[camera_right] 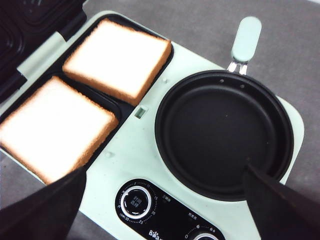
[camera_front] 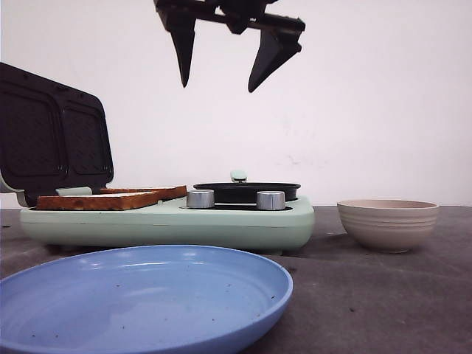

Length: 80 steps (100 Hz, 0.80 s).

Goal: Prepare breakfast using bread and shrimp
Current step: 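Raise the right gripper up and away from the sandwich maker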

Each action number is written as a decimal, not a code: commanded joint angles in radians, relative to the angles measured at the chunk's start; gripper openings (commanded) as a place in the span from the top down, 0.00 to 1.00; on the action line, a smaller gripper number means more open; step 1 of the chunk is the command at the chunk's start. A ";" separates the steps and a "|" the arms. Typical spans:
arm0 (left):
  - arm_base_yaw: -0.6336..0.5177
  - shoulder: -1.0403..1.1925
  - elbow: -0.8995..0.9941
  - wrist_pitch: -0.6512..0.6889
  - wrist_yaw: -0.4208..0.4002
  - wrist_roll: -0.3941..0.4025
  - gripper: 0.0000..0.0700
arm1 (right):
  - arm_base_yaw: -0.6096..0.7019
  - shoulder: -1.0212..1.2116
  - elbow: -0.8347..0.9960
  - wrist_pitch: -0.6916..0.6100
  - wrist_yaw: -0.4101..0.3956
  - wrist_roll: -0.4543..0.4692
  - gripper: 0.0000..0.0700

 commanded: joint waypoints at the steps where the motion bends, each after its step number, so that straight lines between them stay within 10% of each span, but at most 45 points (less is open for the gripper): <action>1: -0.002 0.003 0.003 0.010 -0.003 0.012 0.29 | 0.001 -0.002 0.020 0.011 0.004 -0.023 0.14; 17: -0.002 0.003 0.003 0.010 -0.003 0.012 0.29 | -0.013 -0.042 0.011 0.035 -0.013 -0.120 0.27; 80: -0.002 0.003 0.003 0.010 -0.003 0.011 0.29 | -0.162 -0.362 -0.186 0.132 -0.161 -0.233 0.27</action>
